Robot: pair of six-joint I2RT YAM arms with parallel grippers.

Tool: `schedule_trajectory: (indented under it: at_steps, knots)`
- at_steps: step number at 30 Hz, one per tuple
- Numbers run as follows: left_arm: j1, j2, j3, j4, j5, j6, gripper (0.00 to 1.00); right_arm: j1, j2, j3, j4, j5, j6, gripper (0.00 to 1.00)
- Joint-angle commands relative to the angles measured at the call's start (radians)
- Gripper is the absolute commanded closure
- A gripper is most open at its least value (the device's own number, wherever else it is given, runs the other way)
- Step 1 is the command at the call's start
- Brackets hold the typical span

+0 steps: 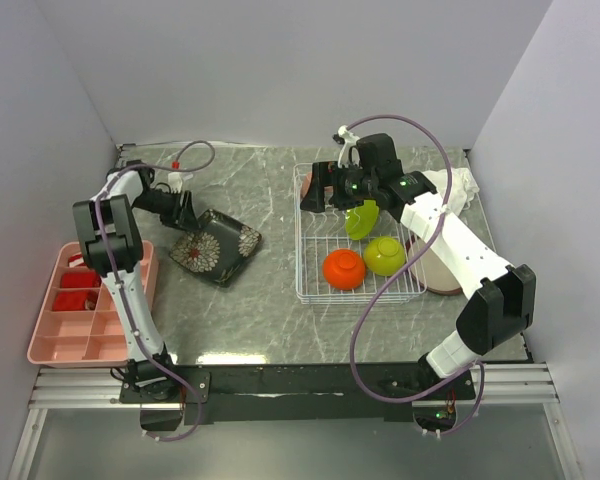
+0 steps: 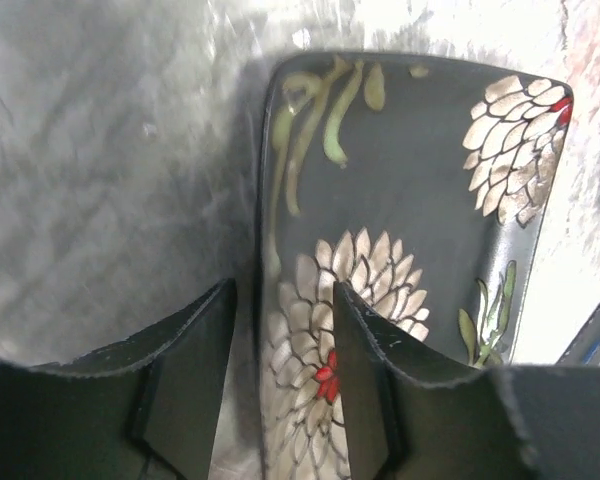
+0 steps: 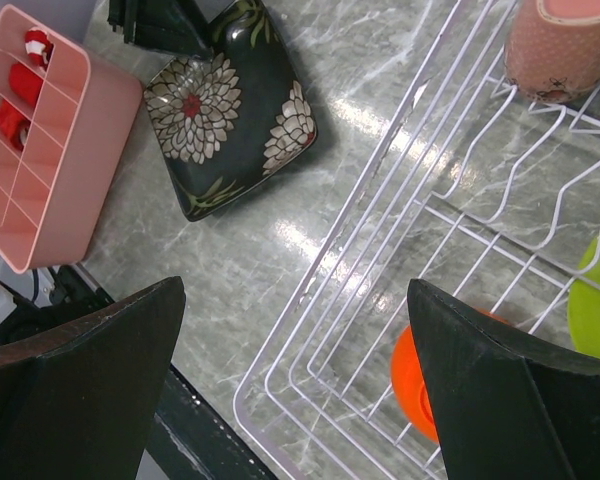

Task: Load the mixed dishes into the dish rack

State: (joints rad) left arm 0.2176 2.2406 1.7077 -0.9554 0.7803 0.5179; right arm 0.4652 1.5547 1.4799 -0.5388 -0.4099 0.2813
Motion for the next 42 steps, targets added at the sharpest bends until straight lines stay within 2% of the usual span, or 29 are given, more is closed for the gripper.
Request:
schedule_trajectory:
  at_steps: [1,2,5,6,9,12,17,22,28,31,32,34,39,40,42]
  knots:
    - [-0.014,0.096,0.098,-0.114,-0.045,0.102,0.50,0.009,-0.030,0.008,0.022,0.005,-0.011,0.00]
    - [-0.015,0.109,0.107,-0.127,-0.047,0.108,0.50,0.009,-0.028,0.010,0.023,0.005,-0.013,0.00]
    - [-0.027,0.137,0.104,-0.141,-0.055,0.137,0.60,0.013,-0.022,0.016,0.023,0.010,-0.014,0.00]
    - [-0.037,0.149,0.109,-0.151,-0.056,0.152,0.71,0.013,-0.021,0.014,0.022,0.010,-0.014,0.00]
    - [-0.049,0.163,0.115,-0.158,-0.061,0.154,0.91,0.021,-0.019,0.016,0.023,0.017,-0.021,0.00]
    - [-0.055,0.146,0.107,-0.152,-0.067,0.151,0.98,0.032,-0.022,0.019,0.025,0.028,-0.030,0.00]
    - [-0.054,0.096,0.186,-0.250,-0.015,0.165,0.99,0.041,-0.027,0.031,0.020,0.040,-0.047,0.00]
    - [-0.034,0.008,0.321,-0.399,0.195,0.152,0.99,0.043,-0.012,0.063,0.014,0.034,-0.056,0.00]
    - [-0.008,-0.105,0.255,-0.353,0.304,0.044,0.99,0.038,0.047,0.146,-0.001,-0.048,-0.004,0.00]
    - [0.017,-0.154,0.213,-0.283,0.382,-0.050,0.99,0.017,0.105,0.225,0.008,-0.179,0.037,0.00]
    - [0.028,-0.170,0.196,-0.254,0.426,-0.121,0.99,0.000,0.120,0.244,0.017,-0.208,0.062,0.02]
    - [0.031,-0.226,0.143,-0.133,0.451,-0.201,0.99,-0.010,0.169,0.290,0.054,-0.236,0.135,0.03]
    - [0.045,-0.338,0.067,0.151,0.578,-0.568,0.99,-0.011,0.214,0.289,0.209,-0.271,0.251,0.03]
    - [0.049,-0.349,0.046,0.267,0.597,-0.623,0.99,-0.013,0.226,0.299,0.215,-0.271,0.278,0.03]
    - [0.054,-0.374,0.020,0.399,0.631,-0.821,0.99,-0.011,0.254,0.292,0.261,-0.289,0.297,0.03]
